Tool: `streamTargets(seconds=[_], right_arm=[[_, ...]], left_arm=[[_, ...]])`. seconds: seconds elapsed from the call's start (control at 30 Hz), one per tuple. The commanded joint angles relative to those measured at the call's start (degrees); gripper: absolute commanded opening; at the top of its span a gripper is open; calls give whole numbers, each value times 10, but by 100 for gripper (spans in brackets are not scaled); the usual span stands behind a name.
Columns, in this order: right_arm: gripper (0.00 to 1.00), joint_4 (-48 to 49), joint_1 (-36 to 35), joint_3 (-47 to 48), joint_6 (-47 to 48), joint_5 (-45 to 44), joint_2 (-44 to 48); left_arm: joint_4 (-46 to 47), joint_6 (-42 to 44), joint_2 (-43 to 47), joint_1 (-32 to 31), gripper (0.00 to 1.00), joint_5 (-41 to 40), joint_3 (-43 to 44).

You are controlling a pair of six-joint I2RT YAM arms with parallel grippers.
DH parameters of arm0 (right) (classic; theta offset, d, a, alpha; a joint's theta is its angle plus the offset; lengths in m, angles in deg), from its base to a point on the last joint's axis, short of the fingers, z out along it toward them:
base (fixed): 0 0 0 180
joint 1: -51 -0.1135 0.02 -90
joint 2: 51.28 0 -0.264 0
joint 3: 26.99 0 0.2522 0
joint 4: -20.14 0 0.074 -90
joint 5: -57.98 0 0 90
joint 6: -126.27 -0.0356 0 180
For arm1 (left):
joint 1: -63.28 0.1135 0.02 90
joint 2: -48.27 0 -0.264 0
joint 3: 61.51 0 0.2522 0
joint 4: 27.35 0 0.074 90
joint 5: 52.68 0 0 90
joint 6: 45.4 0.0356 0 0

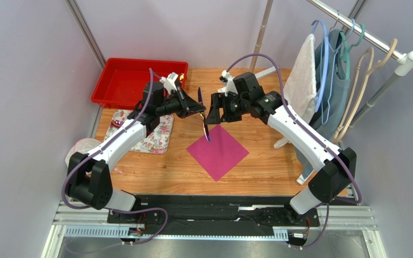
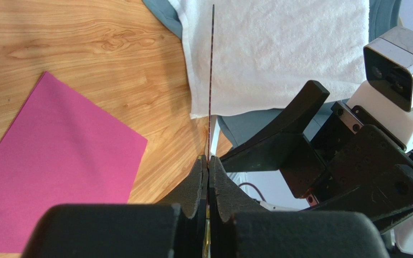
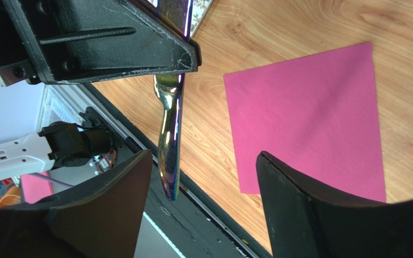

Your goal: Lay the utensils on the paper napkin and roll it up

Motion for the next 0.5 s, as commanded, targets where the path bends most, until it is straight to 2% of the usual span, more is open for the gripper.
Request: streamTargets(seconds=[0.0, 0.3, 0.43, 0.47], right_arm=[[72, 10, -3, 8, -28, 11, -2], [63, 14, -4, 34, -49, 23, -43], [51, 22, -4, 30, -51, 12, -44], [50, 20, -4, 29, -51, 7, -45]], left_arm=[[74, -26, -3, -3, 0, 21, -4], [88, -26, -18, -18, 0, 12, -2], [87, -26, -23, -22, 0, 7, 0], [84, -24, -24, -24, 0, 5, 0]])
